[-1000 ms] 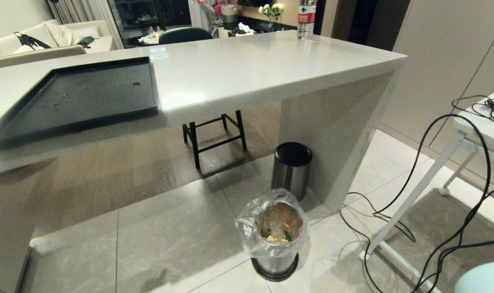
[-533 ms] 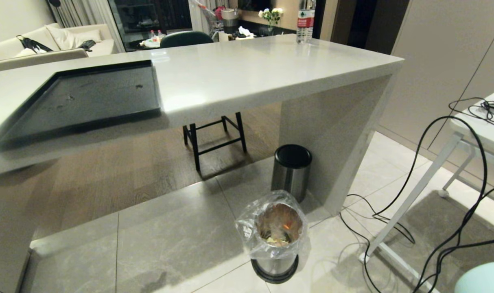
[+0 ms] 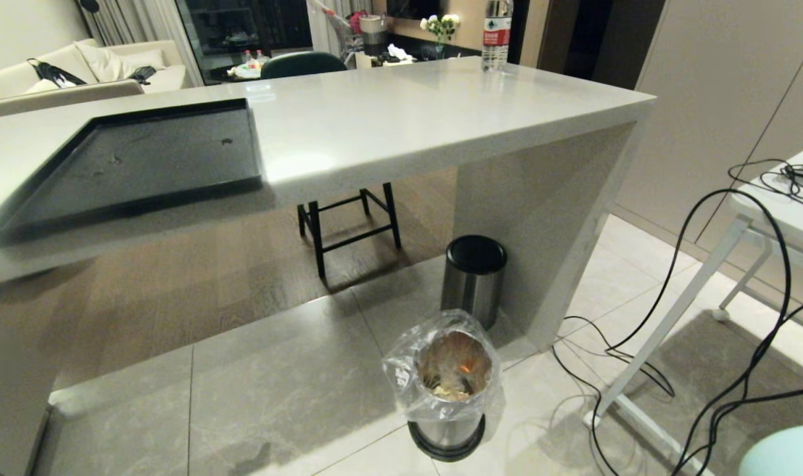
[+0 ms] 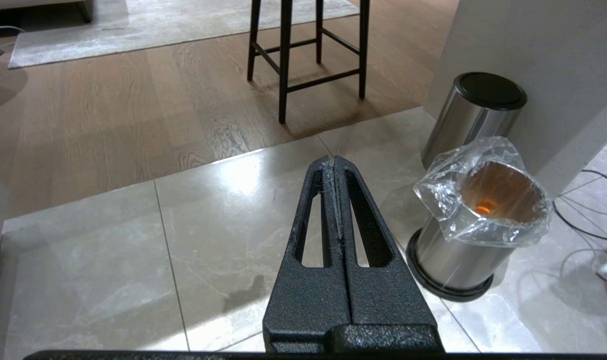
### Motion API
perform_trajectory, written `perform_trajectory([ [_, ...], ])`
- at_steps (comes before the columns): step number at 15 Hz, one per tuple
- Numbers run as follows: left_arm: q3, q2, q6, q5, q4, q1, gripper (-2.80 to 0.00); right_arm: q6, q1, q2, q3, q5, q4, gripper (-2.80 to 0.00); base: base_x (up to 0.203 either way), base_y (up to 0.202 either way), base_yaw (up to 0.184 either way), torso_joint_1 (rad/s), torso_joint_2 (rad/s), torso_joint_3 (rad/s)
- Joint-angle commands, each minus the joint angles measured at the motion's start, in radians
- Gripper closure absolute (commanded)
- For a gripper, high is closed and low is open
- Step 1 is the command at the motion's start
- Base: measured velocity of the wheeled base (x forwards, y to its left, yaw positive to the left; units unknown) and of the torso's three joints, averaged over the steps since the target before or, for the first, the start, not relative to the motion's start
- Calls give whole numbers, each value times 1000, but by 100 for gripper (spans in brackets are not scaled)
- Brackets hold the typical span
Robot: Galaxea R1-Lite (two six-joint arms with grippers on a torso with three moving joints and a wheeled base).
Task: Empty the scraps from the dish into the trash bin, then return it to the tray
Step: Put the bowl back to the table
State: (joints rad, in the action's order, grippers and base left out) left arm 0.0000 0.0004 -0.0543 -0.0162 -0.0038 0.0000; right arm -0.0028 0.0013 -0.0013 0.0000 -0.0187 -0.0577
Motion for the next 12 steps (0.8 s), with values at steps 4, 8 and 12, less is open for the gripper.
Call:
perform_trajectory([
  [4, 0, 1, -1, -1, -1, 0, 0, 2, 0, 1, 0, -1, -2, 0, 0, 0, 0, 0, 0, 0],
  [8, 0, 1, -1, -1, -1, 0, 0, 1, 0, 1, 0, -1, -2, 0, 0, 0, 0, 0, 0, 0],
  [12, 0, 1, -1, -1, -1, 0, 0, 21, 0, 1, 0, -3, -2, 0, 0, 0, 0, 0, 0, 0],
])
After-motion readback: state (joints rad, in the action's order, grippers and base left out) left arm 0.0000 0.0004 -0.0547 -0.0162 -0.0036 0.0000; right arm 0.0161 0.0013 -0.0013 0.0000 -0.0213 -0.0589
